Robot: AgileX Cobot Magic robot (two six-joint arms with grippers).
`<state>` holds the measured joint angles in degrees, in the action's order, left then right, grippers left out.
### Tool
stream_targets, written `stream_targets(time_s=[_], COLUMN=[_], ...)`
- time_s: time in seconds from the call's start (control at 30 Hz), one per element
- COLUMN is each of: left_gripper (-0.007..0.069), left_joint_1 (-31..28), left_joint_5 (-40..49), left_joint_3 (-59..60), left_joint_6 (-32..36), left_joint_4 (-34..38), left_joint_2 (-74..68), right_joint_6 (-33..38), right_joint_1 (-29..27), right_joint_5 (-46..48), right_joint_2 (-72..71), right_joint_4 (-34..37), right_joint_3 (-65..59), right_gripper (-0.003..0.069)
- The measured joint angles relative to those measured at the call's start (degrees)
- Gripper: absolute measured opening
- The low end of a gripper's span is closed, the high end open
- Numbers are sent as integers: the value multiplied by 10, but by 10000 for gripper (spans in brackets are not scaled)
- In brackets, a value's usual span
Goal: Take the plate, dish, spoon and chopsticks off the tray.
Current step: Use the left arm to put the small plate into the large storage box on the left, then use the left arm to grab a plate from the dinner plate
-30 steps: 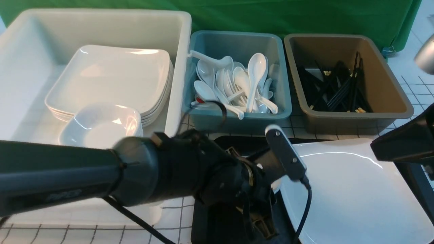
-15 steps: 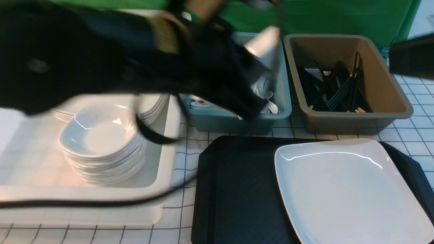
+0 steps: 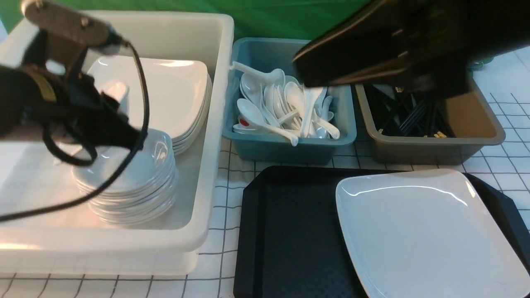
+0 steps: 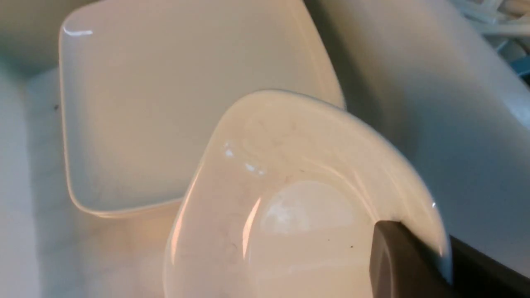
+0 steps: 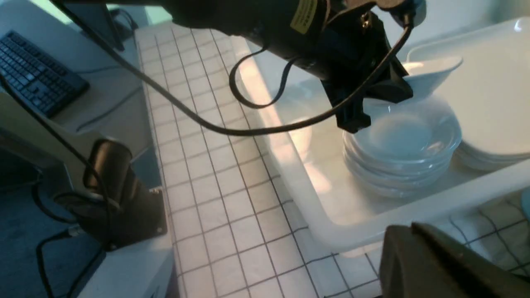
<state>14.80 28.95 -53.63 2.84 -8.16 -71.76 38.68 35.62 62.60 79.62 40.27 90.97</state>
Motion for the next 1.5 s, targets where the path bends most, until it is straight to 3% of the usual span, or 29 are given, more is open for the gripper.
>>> stream_targets(time_s=[0.17,0.23,0.4,0.5,0.63,0.77,0.93,1.03,1.17,1.3,1.5], left_gripper=[24,69,271,400,477,434,99,15,6,57,258], left_joint_1=[-1,-1,-1,-1,4,40,135,184,225,237,237], left_joint_5=[-53,-56,-61,-27,25,52,64,86,119,153,173], left_joint_3=[36,37,36,14,-40,-84,-139,-184,-252,-327,-396], left_joint_6=[27,41,56,58,77,78,65,60,57,34,-5], left_joint_4=[6,6,24,86,182,252,339,349,354,354,318], left_joint_2=[-24,-38,-40,-26,-5,-1,-47,-106,-200,-309,-430], right_joint_6=[-14,-15,-15,-28,-63,-106,-133,-141,-158,-162,-162], right_joint_1=[19,19,19,19,10,-30,-133,-193,-253,-275,-275], right_joint_5=[-13,-23,-28,-26,-20,-1,61,66,69,67,50], right_joint_2=[36,39,39,38,34,19,-6,-22,-48,-86,-145], right_joint_4=[-21,-27,-41,-80,-154,-227,-278,-284,-285,-285,-273], right_joint_3=[5,7,9,9,9,9,0,-30,-85,-146,-193], right_gripper=[-1,-1,-1,-1,-1,-1,-1,-1,-1,-1,-1])
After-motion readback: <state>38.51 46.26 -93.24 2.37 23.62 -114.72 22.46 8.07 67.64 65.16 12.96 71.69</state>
